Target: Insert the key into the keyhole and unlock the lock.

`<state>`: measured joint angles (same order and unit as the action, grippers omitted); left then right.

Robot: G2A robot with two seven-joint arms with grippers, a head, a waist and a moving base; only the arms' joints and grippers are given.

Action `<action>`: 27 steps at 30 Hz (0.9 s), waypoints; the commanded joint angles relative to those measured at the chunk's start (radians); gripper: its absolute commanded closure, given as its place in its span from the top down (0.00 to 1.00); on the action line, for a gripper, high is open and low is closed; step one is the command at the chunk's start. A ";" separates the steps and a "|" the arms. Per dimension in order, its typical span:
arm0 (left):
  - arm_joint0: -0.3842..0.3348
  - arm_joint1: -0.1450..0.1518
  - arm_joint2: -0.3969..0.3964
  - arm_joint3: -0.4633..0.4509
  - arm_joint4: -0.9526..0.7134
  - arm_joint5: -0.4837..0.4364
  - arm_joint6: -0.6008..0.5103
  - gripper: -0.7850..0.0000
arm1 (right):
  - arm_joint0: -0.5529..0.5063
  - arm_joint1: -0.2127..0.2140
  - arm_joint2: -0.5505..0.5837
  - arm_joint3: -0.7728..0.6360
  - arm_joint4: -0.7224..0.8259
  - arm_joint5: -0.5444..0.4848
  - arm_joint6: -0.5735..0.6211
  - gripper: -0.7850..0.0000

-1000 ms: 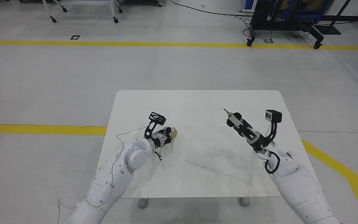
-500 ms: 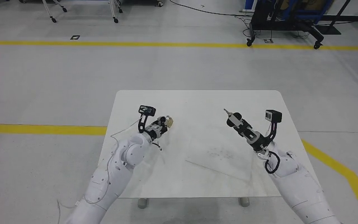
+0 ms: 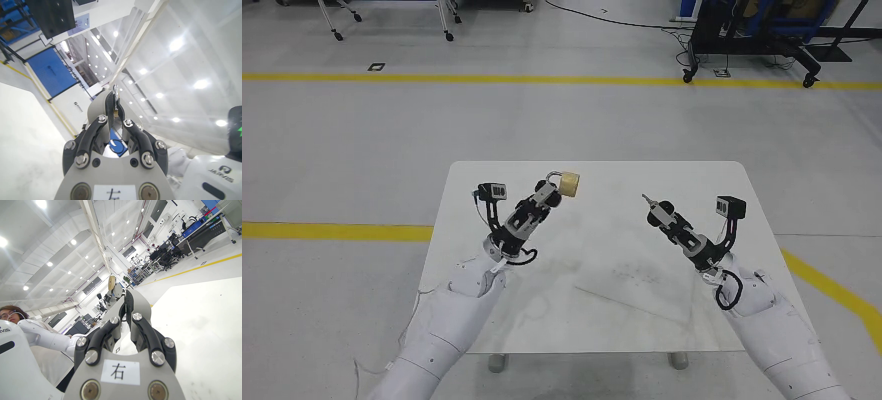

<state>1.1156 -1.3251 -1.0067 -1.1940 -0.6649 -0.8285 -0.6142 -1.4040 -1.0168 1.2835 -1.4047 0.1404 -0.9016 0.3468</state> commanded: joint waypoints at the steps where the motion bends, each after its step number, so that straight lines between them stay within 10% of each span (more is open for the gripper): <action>1: -0.019 -0.003 0.007 0.041 -0.094 0.005 -0.080 0.00 | 0.000 0.000 0.000 0.000 0.000 0.000 0.000 0.00; 14: -0.114 -0.015 0.065 0.165 0.231 0.015 -0.123 0.00 | 0.007 -0.013 -0.015 -0.044 -0.038 0.066 -0.067 0.00; 27: -0.119 -0.055 0.126 0.202 -0.305 0.320 -0.497 0.00 | 0.071 -0.034 -0.056 -0.088 -0.141 0.150 -0.072 0.00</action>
<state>1.0015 -1.3770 -0.8824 -1.0060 -0.9200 -0.5438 -1.0696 -1.3336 -1.0508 1.2272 -1.4925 0.0035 -0.7500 0.2708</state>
